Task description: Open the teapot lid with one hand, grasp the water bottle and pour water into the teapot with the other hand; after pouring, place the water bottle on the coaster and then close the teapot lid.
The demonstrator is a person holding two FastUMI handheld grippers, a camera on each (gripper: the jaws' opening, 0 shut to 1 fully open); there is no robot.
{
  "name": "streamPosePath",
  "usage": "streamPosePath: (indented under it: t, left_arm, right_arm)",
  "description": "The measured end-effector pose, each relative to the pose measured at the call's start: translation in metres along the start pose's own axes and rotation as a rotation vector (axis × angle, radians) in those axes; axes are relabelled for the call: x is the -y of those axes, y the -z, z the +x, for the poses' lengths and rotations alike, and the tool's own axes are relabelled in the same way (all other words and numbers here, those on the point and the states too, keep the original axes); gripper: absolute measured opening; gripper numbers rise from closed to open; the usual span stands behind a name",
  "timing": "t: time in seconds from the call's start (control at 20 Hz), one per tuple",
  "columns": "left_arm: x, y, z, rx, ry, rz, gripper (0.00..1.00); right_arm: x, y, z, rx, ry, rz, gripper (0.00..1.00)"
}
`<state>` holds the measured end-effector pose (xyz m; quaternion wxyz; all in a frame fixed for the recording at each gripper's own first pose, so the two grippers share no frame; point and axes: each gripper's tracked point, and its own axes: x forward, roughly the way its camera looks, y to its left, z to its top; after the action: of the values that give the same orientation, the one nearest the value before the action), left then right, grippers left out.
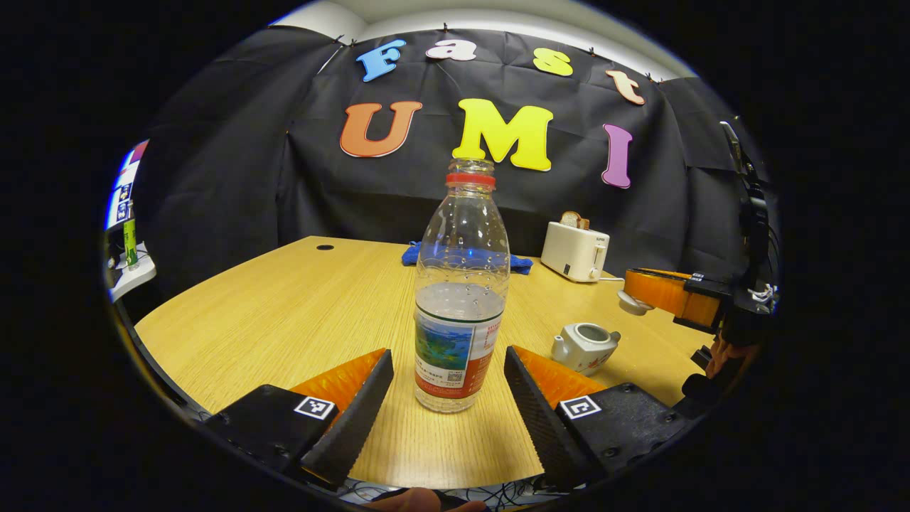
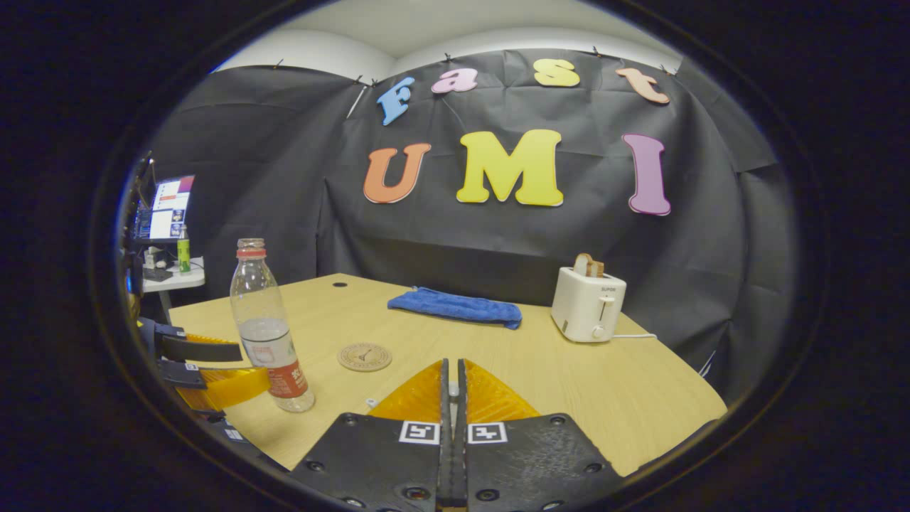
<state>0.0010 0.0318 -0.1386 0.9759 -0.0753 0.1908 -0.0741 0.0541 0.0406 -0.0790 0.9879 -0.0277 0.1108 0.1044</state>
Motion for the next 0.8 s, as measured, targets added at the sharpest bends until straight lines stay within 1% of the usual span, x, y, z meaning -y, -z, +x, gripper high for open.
streamPosePath:
  t: [0.25, 0.35, 0.45, 0.5, 0.55, 0.65, 0.8]
  left_arm:
    - [-0.001, 0.005, 0.017, -0.023, 0.005, 0.012, 0.99]
    - [-0.003, 0.005, 0.020, -0.035, 0.009, 0.023, 0.97]
    - [-0.002, 0.003, 0.022, -0.031, 0.009, 0.041, 0.90]
    - [-0.002, 0.002, 0.023, -0.030, 0.007, 0.054, 0.83]
    - [-0.003, 0.003, 0.023, -0.034, 0.005, 0.071, 0.81]
    - [-0.007, 0.001, 0.022, -0.035, -0.020, 0.126, 0.81]
    - [-0.015, -0.015, 0.020, -0.003, -0.074, 0.247, 0.79]
  right_arm:
    - [0.014, 0.005, -0.007, -0.010, 0.020, 0.002, 0.00]
    - [0.018, 0.004, -0.009, -0.007, 0.025, 0.004, 0.00]
    - [0.022, 0.003, -0.011, -0.003, 0.031, 0.003, 0.00]
    - [0.025, 0.004, -0.013, -0.002, 0.034, 0.004, 0.00]
    - [0.027, 0.004, -0.014, -0.003, 0.035, 0.005, 0.00]
    - [0.029, 0.004, -0.016, -0.008, 0.034, 0.001, 0.00]
    - [0.035, 0.008, -0.020, -0.023, 0.027, 0.001, 0.00]
